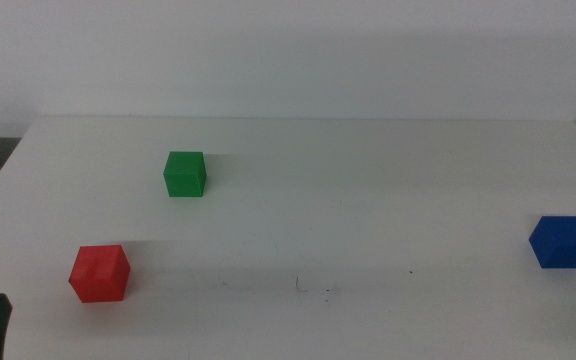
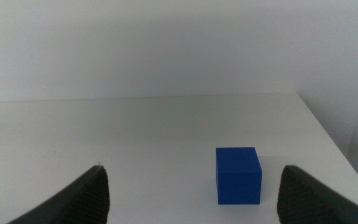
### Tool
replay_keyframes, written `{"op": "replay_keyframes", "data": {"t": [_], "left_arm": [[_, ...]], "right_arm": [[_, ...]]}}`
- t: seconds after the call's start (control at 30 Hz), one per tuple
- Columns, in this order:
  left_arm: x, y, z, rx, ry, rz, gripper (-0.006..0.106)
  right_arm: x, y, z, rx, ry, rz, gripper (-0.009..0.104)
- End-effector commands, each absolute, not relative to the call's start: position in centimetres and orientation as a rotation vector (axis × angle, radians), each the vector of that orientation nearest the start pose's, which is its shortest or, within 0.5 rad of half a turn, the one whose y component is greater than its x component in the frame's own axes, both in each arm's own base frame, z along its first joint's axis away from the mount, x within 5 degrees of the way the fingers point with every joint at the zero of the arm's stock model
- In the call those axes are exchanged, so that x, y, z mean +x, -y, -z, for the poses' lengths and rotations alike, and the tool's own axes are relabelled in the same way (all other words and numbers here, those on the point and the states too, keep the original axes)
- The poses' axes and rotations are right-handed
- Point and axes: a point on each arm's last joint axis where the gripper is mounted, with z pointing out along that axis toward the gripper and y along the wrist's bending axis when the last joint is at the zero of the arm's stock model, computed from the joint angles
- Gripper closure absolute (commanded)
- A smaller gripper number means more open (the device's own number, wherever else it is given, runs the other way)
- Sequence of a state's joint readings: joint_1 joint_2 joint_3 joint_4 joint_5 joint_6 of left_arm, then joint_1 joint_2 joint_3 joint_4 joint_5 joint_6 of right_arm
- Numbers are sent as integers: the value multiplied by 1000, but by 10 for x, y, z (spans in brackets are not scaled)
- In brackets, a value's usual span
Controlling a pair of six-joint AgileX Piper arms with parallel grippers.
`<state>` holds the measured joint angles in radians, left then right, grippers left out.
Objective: Stack red cubes first, then green, then blue cubes in a specific spot.
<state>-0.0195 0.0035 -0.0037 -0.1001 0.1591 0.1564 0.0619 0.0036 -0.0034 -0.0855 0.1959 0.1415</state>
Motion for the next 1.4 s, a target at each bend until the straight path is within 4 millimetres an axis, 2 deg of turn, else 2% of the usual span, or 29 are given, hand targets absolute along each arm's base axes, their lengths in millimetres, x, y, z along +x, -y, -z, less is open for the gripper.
{"op": "replay_keyframes", "data": {"t": [0.0,0.1,0.27,0.33,0.43,0.57,0.7,0.8,1.1,1.37], "left_arm": [[58,3,-214,71,-1655,-6,7],[70,5,-246,93,-1838,10,7],[106,8,-301,48,-2179,80,7],[125,8,-312,-26,-2328,110,7],[158,7,-318,-46,-2482,97,7],[203,9,-304,-58,-2637,110,7],[240,14,-276,-112,-2736,166,7],[260,22,-251,-160,-2796,185,7],[290,33,-199,-147,-2876,158,7],[306,33,-166,-128,-2882,132,7]], "right_arm": [[56,-2,-197,1,-1667,-64,7],[56,-2,-197,1,-1667,-64,7],[56,-2,-197,0,-1667,-63,7],[56,-2,-197,0,-1667,-63,7],[56,-2,-197,0,-1667,-63,7],[56,-2,-197,0,-1667,-63,7],[56,-2,-197,0,-1667,-63,7],[56,-2,-197,0,-1667,-63,7],[56,-2,-197,0,-1667,-63,7],[56,-2,-197,0,-1667,-63,7]]}}
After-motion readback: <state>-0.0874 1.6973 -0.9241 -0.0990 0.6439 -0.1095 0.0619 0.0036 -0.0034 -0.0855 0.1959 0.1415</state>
